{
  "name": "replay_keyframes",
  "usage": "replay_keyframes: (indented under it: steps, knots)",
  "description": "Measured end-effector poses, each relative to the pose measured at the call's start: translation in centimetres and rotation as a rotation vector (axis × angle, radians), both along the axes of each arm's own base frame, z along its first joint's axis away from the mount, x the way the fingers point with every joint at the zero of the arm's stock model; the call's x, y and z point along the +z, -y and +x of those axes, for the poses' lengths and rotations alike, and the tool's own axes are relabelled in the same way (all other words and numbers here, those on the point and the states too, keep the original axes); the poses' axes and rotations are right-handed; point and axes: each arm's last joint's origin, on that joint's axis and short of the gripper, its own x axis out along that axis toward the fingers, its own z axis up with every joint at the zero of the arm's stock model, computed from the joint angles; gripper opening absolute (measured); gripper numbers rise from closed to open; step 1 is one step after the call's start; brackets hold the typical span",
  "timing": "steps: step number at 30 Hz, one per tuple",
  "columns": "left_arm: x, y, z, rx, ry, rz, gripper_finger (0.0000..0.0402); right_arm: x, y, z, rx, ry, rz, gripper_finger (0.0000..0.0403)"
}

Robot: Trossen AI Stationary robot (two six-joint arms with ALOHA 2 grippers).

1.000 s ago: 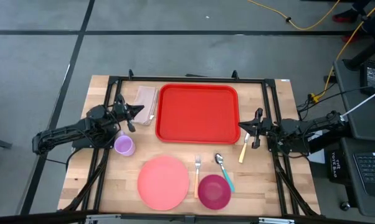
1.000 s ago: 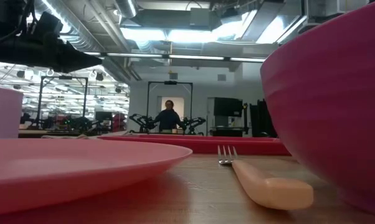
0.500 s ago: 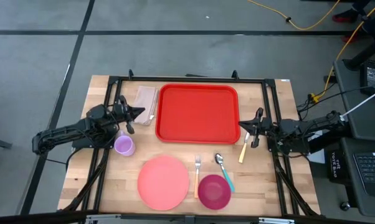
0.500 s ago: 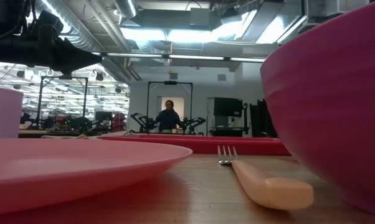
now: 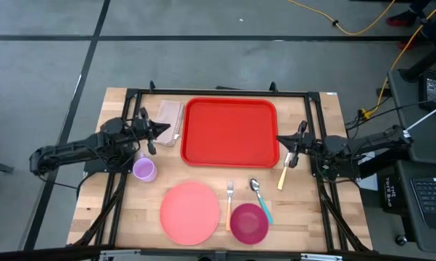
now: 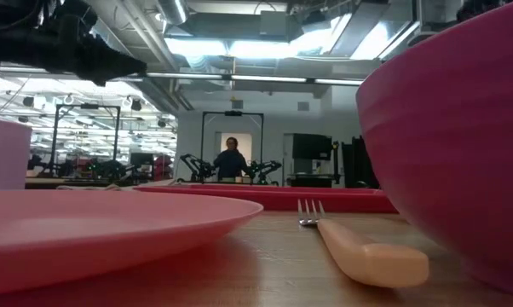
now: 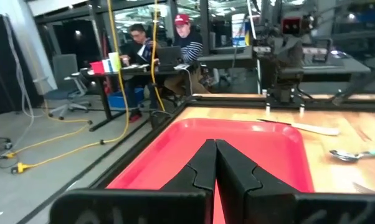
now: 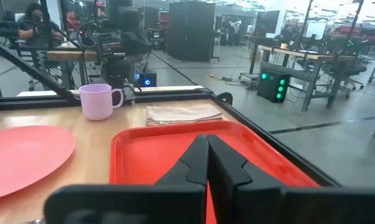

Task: Set up tray
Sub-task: Put the purple mug on the red tray

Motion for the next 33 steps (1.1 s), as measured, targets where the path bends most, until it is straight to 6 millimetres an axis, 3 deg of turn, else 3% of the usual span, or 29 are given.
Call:
replay_keyframes:
  steps: [6,14,21,28,33]
  knots:
    - [0.4,0.1,0.8,-0.092,-0.045,-0.033,0.0002,1.3,0.1,1.0,-0.027,0.008,0.002,0.0015]
    - [-0.3,0.7,2.4,-0.157,-0.193,-0.044,0.0003,1.3,0.2,2.4,-0.009,0.019,-0.013,0.0006]
    - [2.6,1.5,3.5,-0.226,-0.306,-0.014,0.0003,1.0,0.1,3.2,-0.004,0.017,-0.013,0.0022]
    - [6.2,2.8,3.0,-0.265,-0.431,-0.162,0.0003,1.0,-0.1,3.3,0.056,0.014,-0.016,0.0012]
    - [7.4,3.5,3.0,-0.239,-0.538,-0.218,0.0002,1.0,-0.1,3.3,0.058,0.027,0.028,0.0011]
